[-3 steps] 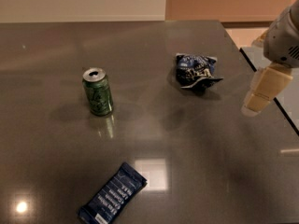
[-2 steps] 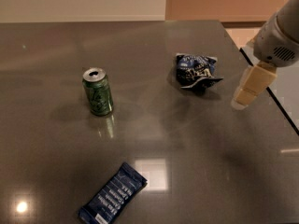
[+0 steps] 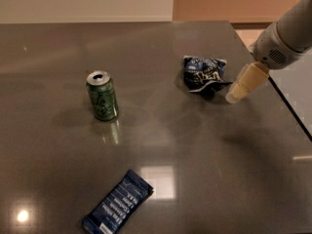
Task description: Move blue chip bag near rxbar blueberry
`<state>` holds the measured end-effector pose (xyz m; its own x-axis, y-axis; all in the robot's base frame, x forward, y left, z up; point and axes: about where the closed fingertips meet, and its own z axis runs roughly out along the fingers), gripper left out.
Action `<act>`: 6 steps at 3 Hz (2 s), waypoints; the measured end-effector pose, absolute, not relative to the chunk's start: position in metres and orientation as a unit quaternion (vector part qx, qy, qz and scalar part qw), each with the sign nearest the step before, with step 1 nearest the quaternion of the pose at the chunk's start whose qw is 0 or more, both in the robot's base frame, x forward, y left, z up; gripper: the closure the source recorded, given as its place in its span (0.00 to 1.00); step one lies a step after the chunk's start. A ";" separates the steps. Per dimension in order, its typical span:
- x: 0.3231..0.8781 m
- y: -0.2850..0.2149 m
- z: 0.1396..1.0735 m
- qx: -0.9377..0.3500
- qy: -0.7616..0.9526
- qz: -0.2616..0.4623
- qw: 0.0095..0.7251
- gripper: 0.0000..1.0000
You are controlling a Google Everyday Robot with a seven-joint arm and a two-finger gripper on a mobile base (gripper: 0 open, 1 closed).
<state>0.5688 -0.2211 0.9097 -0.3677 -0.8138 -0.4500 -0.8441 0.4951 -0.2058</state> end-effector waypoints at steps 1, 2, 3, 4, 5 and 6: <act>0.589 -0.215 0.896 -0.483 0.831 0.053 0.270 0.00; 0.602 -0.208 0.880 -0.470 0.836 0.070 0.274 0.00; 0.613 -0.201 0.864 -0.465 0.839 0.085 0.269 0.02; 0.618 -0.198 0.854 -0.465 0.840 0.093 0.264 0.24; 0.619 -0.195 0.850 -0.467 0.839 0.104 0.260 0.47; 0.616 -0.190 0.855 -0.471 0.834 0.114 0.263 0.70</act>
Offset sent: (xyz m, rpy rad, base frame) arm 0.0490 0.0180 -0.0455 0.1479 0.0293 -0.0690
